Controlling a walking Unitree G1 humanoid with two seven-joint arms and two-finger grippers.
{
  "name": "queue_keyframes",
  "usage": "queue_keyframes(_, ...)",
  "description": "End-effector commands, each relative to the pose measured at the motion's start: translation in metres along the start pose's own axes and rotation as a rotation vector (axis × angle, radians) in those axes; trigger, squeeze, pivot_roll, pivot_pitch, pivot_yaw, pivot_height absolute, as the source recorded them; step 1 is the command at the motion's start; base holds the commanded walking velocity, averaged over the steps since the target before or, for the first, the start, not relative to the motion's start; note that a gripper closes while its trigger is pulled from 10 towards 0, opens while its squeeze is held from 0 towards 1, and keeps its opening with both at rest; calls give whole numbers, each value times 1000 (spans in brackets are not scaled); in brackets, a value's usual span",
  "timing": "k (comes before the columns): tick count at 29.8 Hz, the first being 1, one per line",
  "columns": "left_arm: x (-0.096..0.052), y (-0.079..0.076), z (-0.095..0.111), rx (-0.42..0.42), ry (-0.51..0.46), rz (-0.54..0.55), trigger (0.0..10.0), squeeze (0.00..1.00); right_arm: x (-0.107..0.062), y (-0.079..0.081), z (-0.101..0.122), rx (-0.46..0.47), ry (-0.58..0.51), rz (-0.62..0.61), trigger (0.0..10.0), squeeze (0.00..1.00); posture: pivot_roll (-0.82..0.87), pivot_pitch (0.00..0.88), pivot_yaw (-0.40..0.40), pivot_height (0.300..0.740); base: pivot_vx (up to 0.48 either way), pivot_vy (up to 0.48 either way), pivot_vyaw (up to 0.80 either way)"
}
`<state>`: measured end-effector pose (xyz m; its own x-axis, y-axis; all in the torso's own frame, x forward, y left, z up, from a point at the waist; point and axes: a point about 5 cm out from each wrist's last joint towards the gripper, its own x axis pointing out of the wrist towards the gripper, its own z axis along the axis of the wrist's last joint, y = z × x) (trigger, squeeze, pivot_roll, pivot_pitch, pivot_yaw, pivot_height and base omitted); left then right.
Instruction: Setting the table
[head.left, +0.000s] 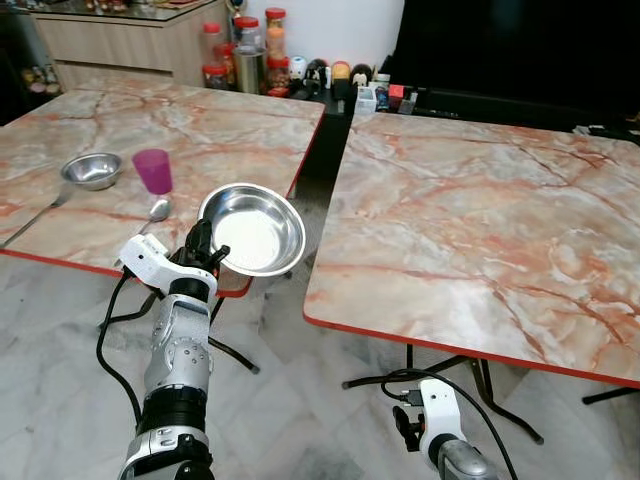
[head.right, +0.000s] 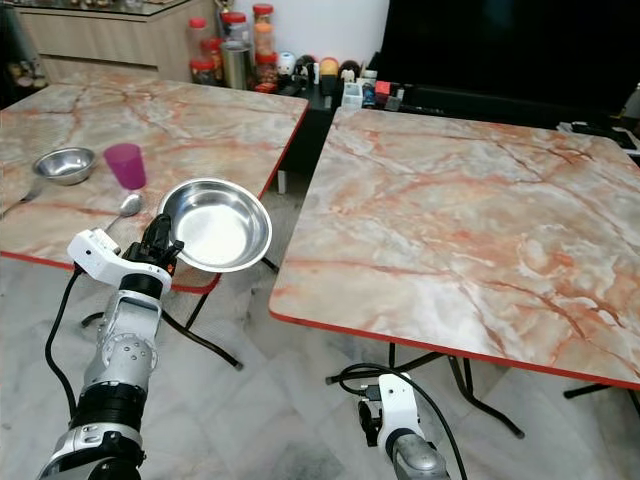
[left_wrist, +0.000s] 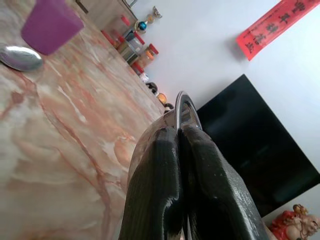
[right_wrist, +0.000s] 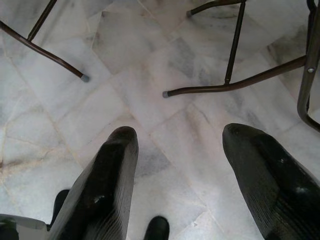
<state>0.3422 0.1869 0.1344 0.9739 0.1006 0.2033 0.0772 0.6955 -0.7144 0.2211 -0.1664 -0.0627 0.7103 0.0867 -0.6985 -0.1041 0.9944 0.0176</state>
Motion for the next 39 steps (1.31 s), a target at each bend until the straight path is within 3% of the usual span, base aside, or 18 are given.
queue_keyframes(1,2,-4,3,-3,-17,-19,10000,0,0,-2,0,-3,1,-3,10000,0,99,0,-54,740,0,0,0)
queue_keyframes(22,4,-5,5,-6,-18,-24,10000,0,1,-1,2,26,-5,-13,10000,0,94,0,-49,740,0,-11,-47)
queue_keyframes(39,4,-5,5,-12,-25,-18,10000,0,1,-2,4,24,-9,-15,10000,0,92,0,-55,740,0,-351,0)
